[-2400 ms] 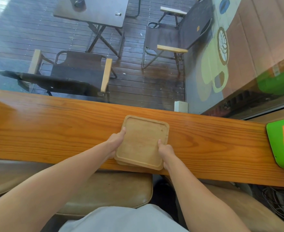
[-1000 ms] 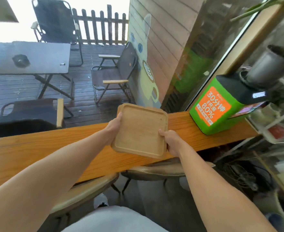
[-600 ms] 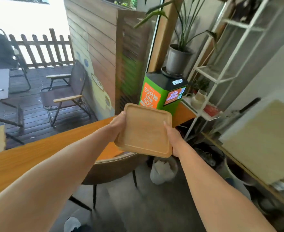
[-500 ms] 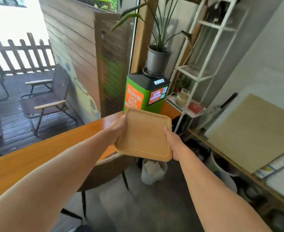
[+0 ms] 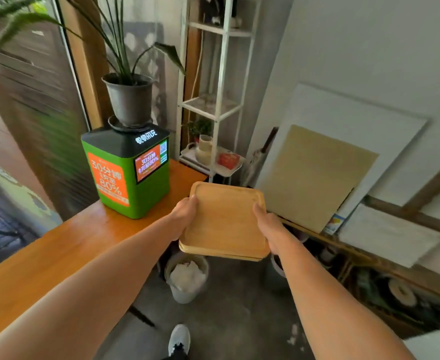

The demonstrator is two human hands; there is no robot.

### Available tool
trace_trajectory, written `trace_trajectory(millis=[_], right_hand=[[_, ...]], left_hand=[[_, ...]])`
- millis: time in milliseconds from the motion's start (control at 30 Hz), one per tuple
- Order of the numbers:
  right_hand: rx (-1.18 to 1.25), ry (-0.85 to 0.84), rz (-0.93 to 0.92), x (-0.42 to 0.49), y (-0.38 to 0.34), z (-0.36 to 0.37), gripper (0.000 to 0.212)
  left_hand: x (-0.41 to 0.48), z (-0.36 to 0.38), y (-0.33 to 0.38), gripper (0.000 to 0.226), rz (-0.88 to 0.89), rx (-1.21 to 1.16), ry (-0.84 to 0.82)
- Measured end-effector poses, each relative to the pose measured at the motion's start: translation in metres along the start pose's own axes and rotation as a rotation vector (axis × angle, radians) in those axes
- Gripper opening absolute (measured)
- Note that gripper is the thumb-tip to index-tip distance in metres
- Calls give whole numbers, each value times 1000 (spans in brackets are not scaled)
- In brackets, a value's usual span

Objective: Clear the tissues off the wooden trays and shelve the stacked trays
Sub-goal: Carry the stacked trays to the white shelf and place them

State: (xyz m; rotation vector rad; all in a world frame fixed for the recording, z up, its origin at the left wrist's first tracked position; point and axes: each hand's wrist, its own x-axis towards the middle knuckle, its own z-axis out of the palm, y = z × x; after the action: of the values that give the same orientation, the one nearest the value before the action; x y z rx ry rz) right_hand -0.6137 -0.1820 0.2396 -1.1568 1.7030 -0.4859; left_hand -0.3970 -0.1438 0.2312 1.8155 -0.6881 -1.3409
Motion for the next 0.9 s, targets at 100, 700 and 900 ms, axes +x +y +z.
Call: trace_trajectory(millis=[100,700,900], right_hand=[[40,22,18,40,-19,-20,83],[127,95,-82,329,-233,-136,79],[66,3,-170,456,-299,-156,77]], left_hand=[[34,25,35,56,21,-4,-10],[285,129,310,76,183,147,15],[379,160,373,72,217,130,118]])
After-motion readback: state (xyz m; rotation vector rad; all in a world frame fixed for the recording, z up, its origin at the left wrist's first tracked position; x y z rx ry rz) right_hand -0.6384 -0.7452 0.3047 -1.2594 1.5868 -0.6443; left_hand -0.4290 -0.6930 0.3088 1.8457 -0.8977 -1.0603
